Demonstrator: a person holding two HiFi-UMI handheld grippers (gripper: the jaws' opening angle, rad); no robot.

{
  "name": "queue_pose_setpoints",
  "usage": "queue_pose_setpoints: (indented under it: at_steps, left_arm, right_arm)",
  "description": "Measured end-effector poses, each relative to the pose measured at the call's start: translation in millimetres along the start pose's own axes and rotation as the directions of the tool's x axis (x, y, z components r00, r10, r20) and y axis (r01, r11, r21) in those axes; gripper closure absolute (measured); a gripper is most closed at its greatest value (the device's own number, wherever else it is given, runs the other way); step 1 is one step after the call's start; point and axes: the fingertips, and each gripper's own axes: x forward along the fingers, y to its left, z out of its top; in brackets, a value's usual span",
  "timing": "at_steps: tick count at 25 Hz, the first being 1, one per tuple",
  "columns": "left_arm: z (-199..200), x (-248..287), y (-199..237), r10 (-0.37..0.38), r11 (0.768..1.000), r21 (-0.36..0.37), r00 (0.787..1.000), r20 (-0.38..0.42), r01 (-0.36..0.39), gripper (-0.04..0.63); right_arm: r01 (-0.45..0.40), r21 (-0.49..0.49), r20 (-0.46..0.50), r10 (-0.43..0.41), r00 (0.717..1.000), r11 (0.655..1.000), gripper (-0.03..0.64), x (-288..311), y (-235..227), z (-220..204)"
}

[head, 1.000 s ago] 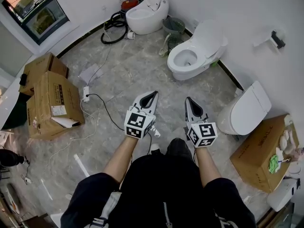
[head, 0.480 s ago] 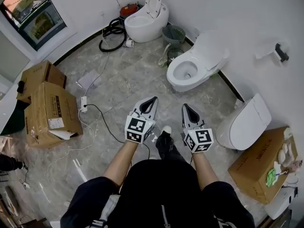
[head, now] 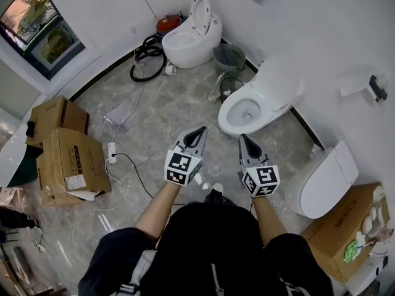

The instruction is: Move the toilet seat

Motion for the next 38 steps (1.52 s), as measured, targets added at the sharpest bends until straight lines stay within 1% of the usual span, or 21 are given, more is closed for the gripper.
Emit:
queue_pose_setpoints:
  at_steps: [5, 14, 17, 19, 23, 26, 28, 29, 30, 33, 36, 38]
  left_arm:
    - [7.6, 45.8, 16.5, -0.01, 1.0, -0.006, 1.0, -0.006, 0.01, 0.588]
    - [23.5, 127.9, 29.7, -0.101, 0.995, 0.015, 0.995, 0.003, 0.101, 0.588]
    - [31.1, 159.8, 42.6, -0.135, 0.991, 0.016, 0.991, 0.022, 0.135, 0.588]
    - [34.4, 182.2, 51.1, -0.174, 0.985, 0.018, 0.985, 0.015, 0.174, 0.588]
    - [40.8, 232.8, 65.1, -0.273, 0.961, 0.034, 0.962, -0.002, 0.273, 0.588]
    - [44.4, 268.4, 80.4, -0.351, 0.935, 0.046, 0.936, -0.018, 0.352, 0.588]
    - [44.2, 291.7, 90.6, -0.408, 0.911, 0.053, 0.912, -0.039, 0.409, 0.588]
    - [43.6, 302.2, 95.1, -0.439, 0.895, 0.058, 0.897, -0.052, 0.441, 0.588]
    - [42.8, 311.7, 98.4, -0.473, 0.877, 0.064, 0.879, -0.065, 0.476, 0.588]
    - [39.1, 337.4, 107.5, -0.572, 0.81, 0.087, 0.813, -0.109, 0.581, 0.588]
    - [37.9, 358.6, 121.9, -0.639, 0.751, 0.095, 0.756, -0.141, 0.653, 0.588]
    - [37.9, 370.6, 128.3, -0.671, 0.719, 0.101, 0.724, -0.156, 0.688, 0.588]
  right_arm:
    - [0.025, 0.008, -0.006, -0.025, 1.0, 1.0, 0.612, 28.6, -39.7, 5.9]
    - [0.149, 0.035, 0.009, -0.15, 0.989, 0.988, 0.613, 49.3, -107.0, 12.1]
    - [0.214, 0.042, 0.007, -0.214, 0.977, 0.976, 0.612, 57.7, -129.6, 11.2]
    - [0.264, 0.048, 0.004, -0.264, 0.964, 0.963, 0.613, 65.8, -142.8, 10.8]
    - [0.355, 0.066, -0.015, -0.355, 0.935, 0.933, 0.613, 90.0, -164.4, 10.1]
    - [0.42, 0.076, -0.025, -0.419, 0.908, 0.905, 0.612, 116.8, -175.1, 10.2]
    - [0.471, 0.094, -0.032, -0.471, 0.882, 0.877, 0.612, 135.4, -184.2, 11.1]
    - [0.499, 0.105, -0.035, -0.498, 0.867, 0.86, 0.614, 144.1, -187.7, 11.3]
    - [0.526, 0.116, -0.038, -0.526, 0.85, 0.842, 0.612, 152.0, -190.2, 11.4]
    - [0.606, 0.141, -0.049, -0.606, 0.794, 0.783, 0.613, 174.8, -196.9, 11.3]
    - [0.673, 0.164, -0.061, -0.673, 0.737, 0.721, 0.612, 195.7, -200.7, 12.2]
    - [0.709, 0.178, -0.065, -0.711, 0.7, 0.682, 0.612, 203.6, -202.0, 13.2]
